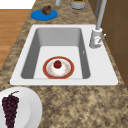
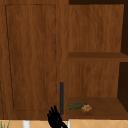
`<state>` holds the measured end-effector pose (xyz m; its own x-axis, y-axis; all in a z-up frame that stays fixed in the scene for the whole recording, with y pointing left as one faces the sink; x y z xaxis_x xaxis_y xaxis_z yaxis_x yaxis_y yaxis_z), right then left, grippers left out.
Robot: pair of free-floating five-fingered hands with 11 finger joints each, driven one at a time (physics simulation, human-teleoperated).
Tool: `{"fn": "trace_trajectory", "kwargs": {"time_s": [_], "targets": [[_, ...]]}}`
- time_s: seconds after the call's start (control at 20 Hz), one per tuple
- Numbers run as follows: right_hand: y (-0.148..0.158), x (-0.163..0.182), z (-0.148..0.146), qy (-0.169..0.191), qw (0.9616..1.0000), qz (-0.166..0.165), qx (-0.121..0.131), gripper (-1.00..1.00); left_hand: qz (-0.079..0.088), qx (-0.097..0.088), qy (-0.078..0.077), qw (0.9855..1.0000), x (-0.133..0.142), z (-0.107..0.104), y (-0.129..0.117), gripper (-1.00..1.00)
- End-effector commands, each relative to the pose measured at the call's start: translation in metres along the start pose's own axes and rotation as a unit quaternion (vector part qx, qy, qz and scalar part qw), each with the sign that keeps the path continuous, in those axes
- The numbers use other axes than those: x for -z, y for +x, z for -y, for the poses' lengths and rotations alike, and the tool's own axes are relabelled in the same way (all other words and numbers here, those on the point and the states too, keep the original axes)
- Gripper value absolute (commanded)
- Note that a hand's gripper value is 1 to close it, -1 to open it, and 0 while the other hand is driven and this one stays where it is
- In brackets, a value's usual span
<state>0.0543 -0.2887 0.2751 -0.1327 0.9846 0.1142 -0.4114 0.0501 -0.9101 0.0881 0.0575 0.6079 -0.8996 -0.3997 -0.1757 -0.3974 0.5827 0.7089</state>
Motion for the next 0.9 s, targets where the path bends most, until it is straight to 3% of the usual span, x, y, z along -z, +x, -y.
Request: {"fn": "trace_trajectory", "kwargs": {"time_s": [0.0, 0.4, 0.55, 0.65, 0.7, 0.75, 0.85], "targets": [[0.0, 0.0, 0.0, 0.0, 1.0, 0.0, 0.0, 0.0, -0.009, 0.053, 0.042, 0.9977, -0.0001, 0.0036, 0.0016, -1.0], [0.0, 0.0, 0.0, 0.0, 1.0, 0.0, 0.0, 0.0, -0.015, 0.113, 0.06, 0.9916, -0.0006, 0.01, 0.004, -1.0], [0.0, 0.0, 0.0, 0.0, 1.0, 0.0, 0.0, 0.0, -0.04, 0.111, 0.079, 0.9899, -0.0004, 0.0079, 0.0036, -1.0], [0.0, 0.0, 0.0, 0.0, 1.0, 0.0, 0.0, 0.0, -0.048, 0.099, 0.073, 0.9912, -0.0006, 0.0068, 0.0056, -1.0], [0.0, 0.0, 0.0, 0.0, 1.0, 0.0, 0.0, 0.0, -0.017, 0.084, 0.053, 0.9949, 0.0013, 0.0051, 0.0048, -1.0], [0.0, 0.0, 0.0, 0.0, 1.0, 0.0, 0.0, 0.0, -0.005, 0.087, 0.025, 0.9959, 0.001, 0.0082, 0.0047, -1.0], [0.0, 0.0, 0.0, 0.0, 1.0, 0.0, 0.0, 0.0, -0.007, 0.085, 0.027, 0.996, 0.0007, 0.0086, 0.0012, -1.0]]}}
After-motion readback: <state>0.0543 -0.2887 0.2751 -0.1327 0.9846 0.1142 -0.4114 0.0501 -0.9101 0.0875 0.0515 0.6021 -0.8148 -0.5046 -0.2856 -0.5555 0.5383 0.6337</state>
